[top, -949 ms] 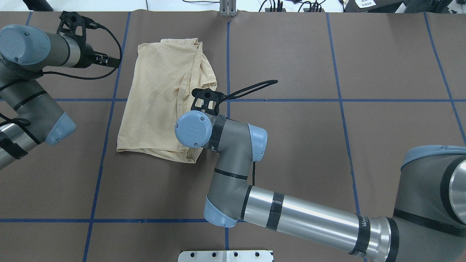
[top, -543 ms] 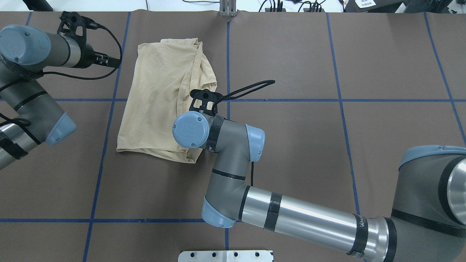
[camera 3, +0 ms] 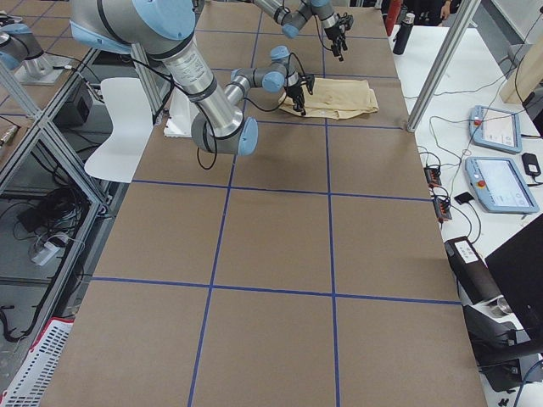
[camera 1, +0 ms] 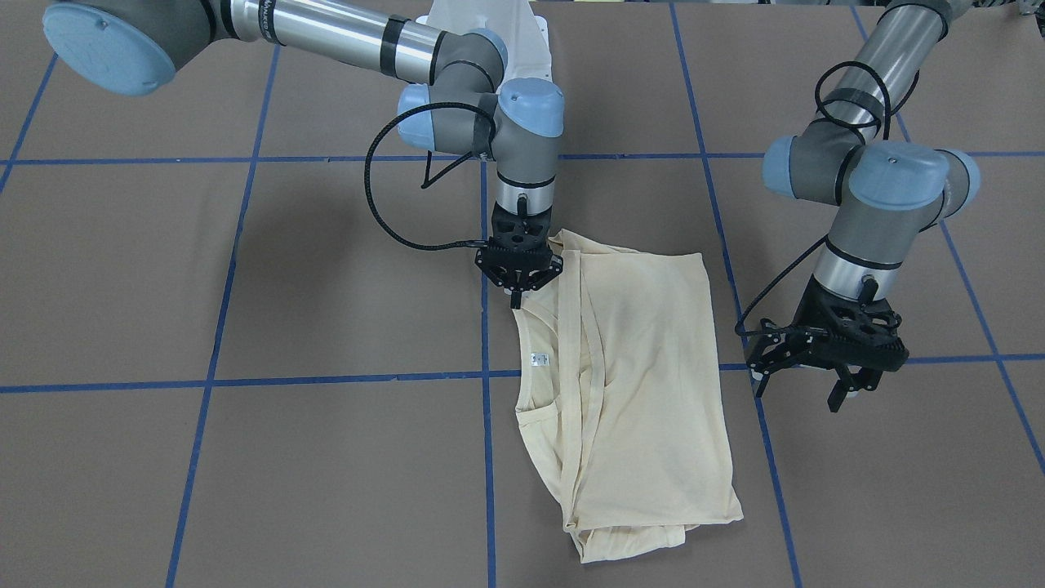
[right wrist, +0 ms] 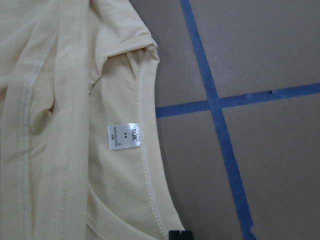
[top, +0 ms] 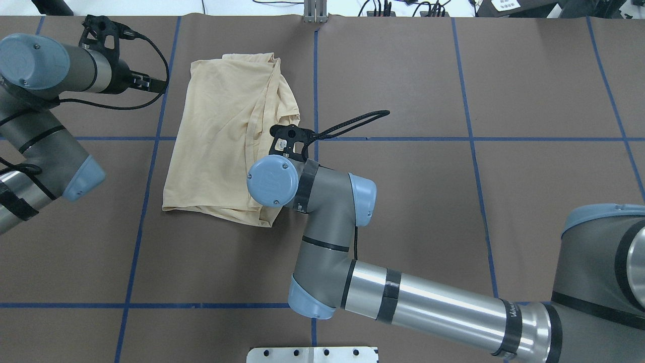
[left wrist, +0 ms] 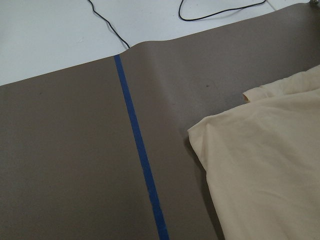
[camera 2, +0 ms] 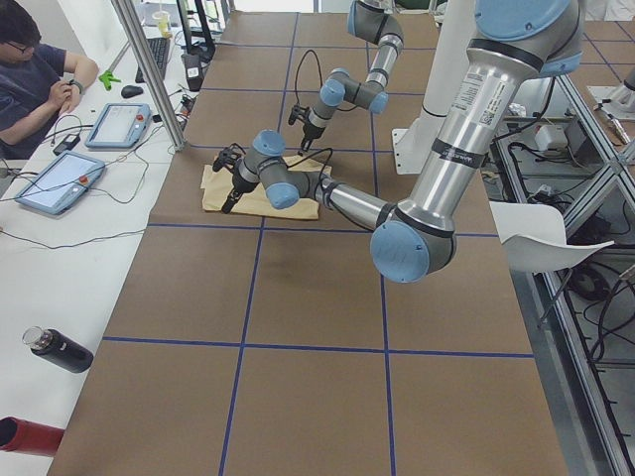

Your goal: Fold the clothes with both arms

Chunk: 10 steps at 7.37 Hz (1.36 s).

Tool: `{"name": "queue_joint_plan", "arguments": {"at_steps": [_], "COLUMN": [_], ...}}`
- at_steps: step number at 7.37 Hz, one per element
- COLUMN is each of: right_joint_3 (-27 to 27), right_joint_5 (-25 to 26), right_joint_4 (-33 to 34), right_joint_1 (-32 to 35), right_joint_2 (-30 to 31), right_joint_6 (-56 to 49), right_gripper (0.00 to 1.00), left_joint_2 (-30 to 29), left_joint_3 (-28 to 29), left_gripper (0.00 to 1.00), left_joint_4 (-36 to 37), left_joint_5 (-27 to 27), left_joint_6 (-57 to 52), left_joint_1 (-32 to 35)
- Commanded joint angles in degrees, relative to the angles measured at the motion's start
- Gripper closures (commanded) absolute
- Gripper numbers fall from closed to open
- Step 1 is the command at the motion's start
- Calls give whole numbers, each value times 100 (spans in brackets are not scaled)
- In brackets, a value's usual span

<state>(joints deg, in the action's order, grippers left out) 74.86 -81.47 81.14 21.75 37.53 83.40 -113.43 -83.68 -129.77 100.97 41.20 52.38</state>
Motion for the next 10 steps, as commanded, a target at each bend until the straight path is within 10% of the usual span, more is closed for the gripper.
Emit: {"name": "queue_joint_plan", "arguments": {"at_steps": [1,4,9,10], "right_joint_3": [1340,2565,2727,2701], "right_joint_5": [-35,35,369,439], "right_joint_4": [34,16,16,16], "right_joint_1": [5,-143,-496,-522], "right_joint_2": [1171,2291,2452,2452], "right_joint_6": [-244,-281,-202,-245], "right_gripper": [100,100,100,1], "left_joint_2": [-4,-4,-4,-4], "left_joint_3": [-43,-43,-43,-43], "left_gripper": [0,0,0,0], "left_joint_4": [-13,-13,-31,-31], "left_joint_5": [2,2,2,11], "left_joint_6": [213,222,213,213], "left_joint_1": [-44,-53,-88,-88]}}
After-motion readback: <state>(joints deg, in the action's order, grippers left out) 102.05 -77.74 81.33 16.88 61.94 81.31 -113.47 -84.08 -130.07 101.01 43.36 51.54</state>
